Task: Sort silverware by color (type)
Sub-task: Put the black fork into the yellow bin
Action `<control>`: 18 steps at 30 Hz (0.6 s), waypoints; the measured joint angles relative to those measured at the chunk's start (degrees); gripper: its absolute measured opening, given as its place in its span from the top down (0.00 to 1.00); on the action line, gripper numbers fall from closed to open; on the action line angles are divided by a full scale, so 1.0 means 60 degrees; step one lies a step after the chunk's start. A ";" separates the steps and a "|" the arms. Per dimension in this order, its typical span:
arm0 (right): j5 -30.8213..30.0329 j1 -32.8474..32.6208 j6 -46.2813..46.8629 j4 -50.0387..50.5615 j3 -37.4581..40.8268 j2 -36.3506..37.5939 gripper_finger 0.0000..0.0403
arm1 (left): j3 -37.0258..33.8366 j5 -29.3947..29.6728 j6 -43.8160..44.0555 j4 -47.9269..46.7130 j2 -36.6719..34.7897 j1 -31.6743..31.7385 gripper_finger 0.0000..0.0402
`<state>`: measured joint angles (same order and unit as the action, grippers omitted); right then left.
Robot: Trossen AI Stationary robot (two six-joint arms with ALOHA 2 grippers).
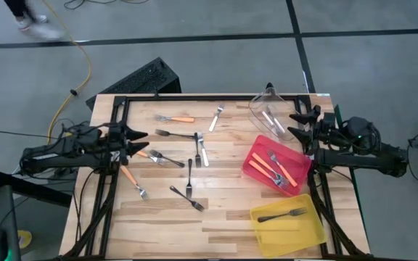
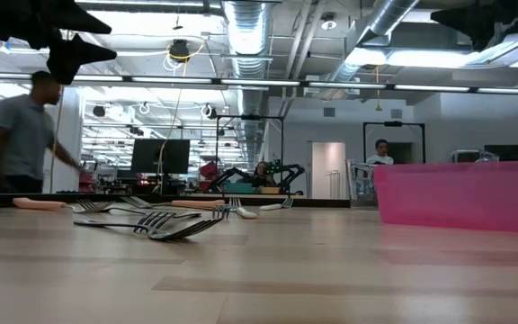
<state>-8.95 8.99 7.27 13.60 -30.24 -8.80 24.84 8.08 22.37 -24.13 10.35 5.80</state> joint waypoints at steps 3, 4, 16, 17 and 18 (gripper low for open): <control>0.0005 0.0000 0.0046 0.0008 0.0000 0.0000 0.30 | 0.0000 -0.0090 0.0014 0.0179 0.0134 0.0000 0.49; 0.0013 0.0000 0.0120 -0.0008 0.0007 -0.0028 0.30 | 0.0000 -0.0151 -0.0010 0.0218 0.0167 0.0000 0.49; 0.0229 0.0000 0.0295 -0.4116 0.2479 -0.0106 0.30 | 0.0000 -0.0273 -0.0368 0.0860 0.0212 0.0000 0.49; 0.0229 0.0000 0.0291 -0.4452 0.2608 -0.0102 0.30 | 0.0000 -0.0273 -0.0368 0.0854 0.0212 0.0000 0.49; 0.0229 0.0000 0.0288 -0.4727 0.2728 -0.0098 0.30 | 0.0000 -0.0273 -0.0368 0.0854 0.0212 0.0000 0.49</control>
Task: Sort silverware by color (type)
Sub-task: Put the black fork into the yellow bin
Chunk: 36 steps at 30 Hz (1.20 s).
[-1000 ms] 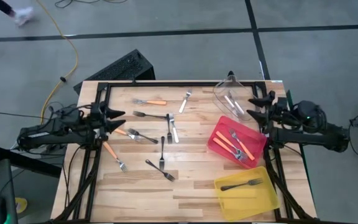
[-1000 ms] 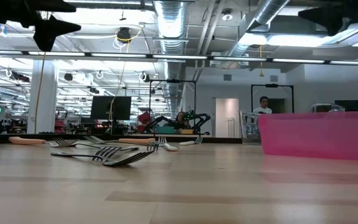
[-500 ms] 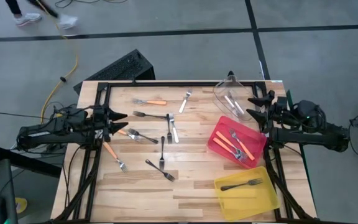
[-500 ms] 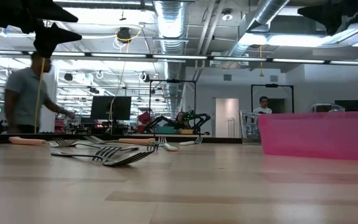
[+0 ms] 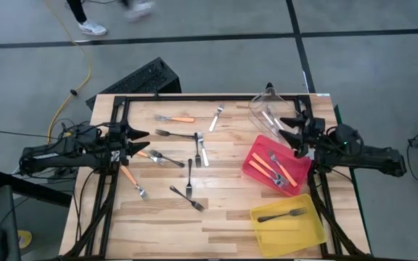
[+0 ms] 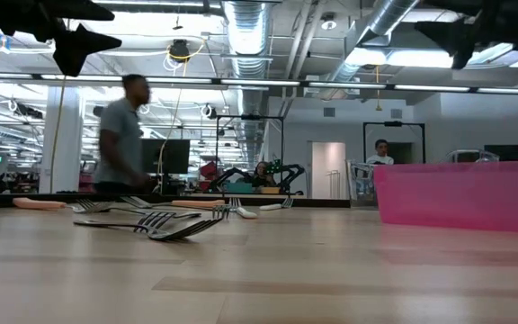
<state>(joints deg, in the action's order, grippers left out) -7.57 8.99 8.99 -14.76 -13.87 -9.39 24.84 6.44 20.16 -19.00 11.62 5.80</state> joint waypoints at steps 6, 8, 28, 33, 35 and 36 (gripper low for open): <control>0.0004 0.0004 0.0089 -0.1007 0.0503 -0.0025 0.30 | 0.0000 0.0000 -0.0108 0.0000 0.0000 0.0000 0.49; 0.0000 0.0000 0.0189 -0.1017 0.0660 -0.0036 0.30 | 0.0000 0.0001 -0.0109 0.0000 0.0000 0.0000 0.49; -0.1655 -0.0800 0.0038 -0.1824 0.0623 -0.0276 0.30 | 0.0000 0.0000 -0.0251 0.0004 0.0000 0.0000 0.49; -0.1767 -0.1193 -0.0312 -0.1804 0.0627 -0.0547 0.30 | 0.0002 0.0000 -0.0210 -0.0013 0.0000 0.0000 0.49; -0.1767 -0.1336 -0.0485 -0.1865 0.0627 -0.0569 0.30 | 0.0004 0.0000 -0.0265 -0.0024 0.0000 0.0000 0.49; -0.1767 -0.1392 -0.0536 -0.1959 0.0627 -0.0555 0.30 | 0.0004 0.0000 -0.0292 -0.0034 0.0000 0.0000 0.49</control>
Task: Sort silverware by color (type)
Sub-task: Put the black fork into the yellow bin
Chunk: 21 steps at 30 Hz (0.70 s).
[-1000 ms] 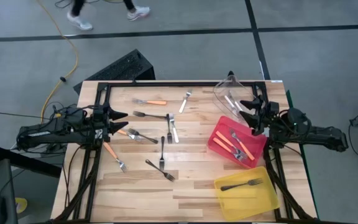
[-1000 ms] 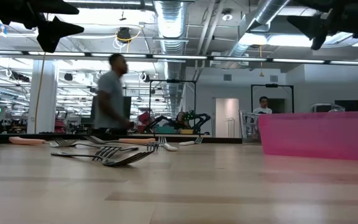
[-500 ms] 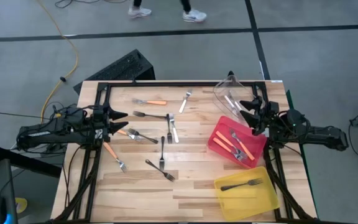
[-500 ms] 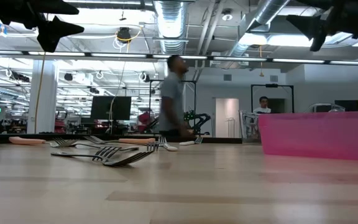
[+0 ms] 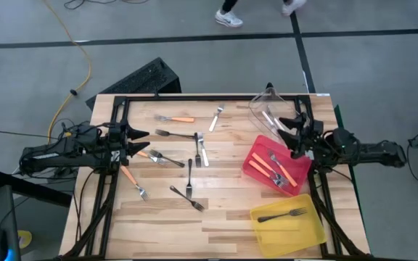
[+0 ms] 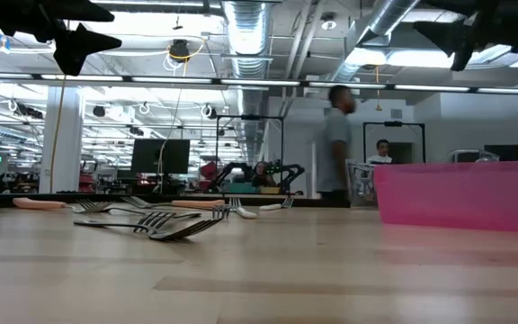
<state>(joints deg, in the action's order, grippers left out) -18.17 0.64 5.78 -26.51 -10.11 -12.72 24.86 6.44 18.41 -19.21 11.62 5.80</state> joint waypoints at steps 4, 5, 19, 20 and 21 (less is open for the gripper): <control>0.0008 -0.0198 -0.0477 0.0040 -0.0572 0.0364 0.30 | 0.0000 0.0002 -0.0024 -0.0014 0.0000 0.0000 0.49; 0.0014 -0.0248 -0.0694 0.0227 -0.0852 0.0484 0.30 | 0.0000 0.0007 -0.0024 -0.0015 0.0000 0.0000 0.49; 0.0000 -0.0422 -0.0166 0.5265 -0.3242 0.1131 0.30 | 0.0011 0.0466 0.1226 -0.1988 0.1132 -0.0004 0.49; 0.0004 -0.0422 -0.0136 0.5404 -0.3249 0.1131 0.30 | 0.0011 0.0470 0.1176 -0.1897 0.1414 -0.0004 0.49; 0.0004 -0.0422 -0.0083 0.5569 -0.3249 0.1131 0.30 | 0.0011 0.0470 0.1119 -0.1706 0.1738 -0.0004 0.49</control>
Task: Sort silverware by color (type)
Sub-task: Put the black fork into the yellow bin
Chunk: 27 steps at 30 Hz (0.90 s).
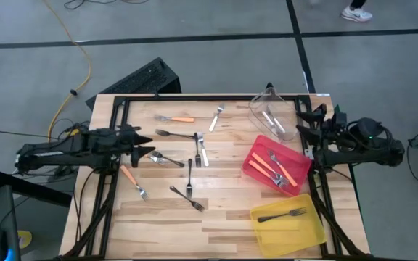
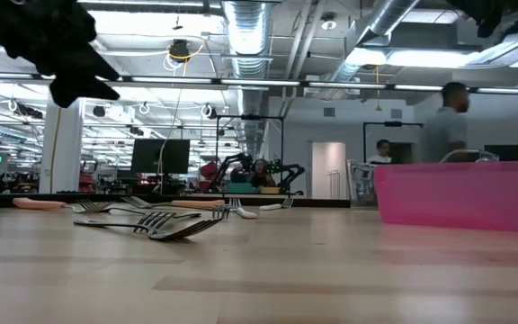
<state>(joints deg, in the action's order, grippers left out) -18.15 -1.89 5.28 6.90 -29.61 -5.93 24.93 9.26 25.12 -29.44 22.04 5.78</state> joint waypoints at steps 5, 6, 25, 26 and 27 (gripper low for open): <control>0.0000 0.0004 0.0372 0.0345 0.0007 0.0000 0.30 | 0.0000 -0.0001 -0.0567 0.0879 0.1726 0.0000 0.49; 0.0000 0.0004 0.0375 0.0356 0.0007 0.0000 0.30 | 0.0000 -0.0004 -0.0756 0.0944 0.2033 0.0000 0.49; 0.0000 0.0004 0.0823 0.1367 0.0005 0.0000 0.30 | -0.0007 -0.0023 -0.0606 0.1694 0.3847 -0.0025 0.49; 0.0000 0.0004 0.0823 0.1379 0.0007 0.0000 0.30 | -0.0007 0.0167 -0.0578 0.1613 0.3847 -0.0024 0.49; 0.0000 0.0011 0.0823 0.1375 0.0005 0.0000 0.30 | -0.0007 0.0437 -0.0480 0.1568 0.3847 -0.0025 0.49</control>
<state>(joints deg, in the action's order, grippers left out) -18.15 -1.83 10.22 15.15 -29.58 -5.93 24.88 11.88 22.24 -20.03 45.12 5.63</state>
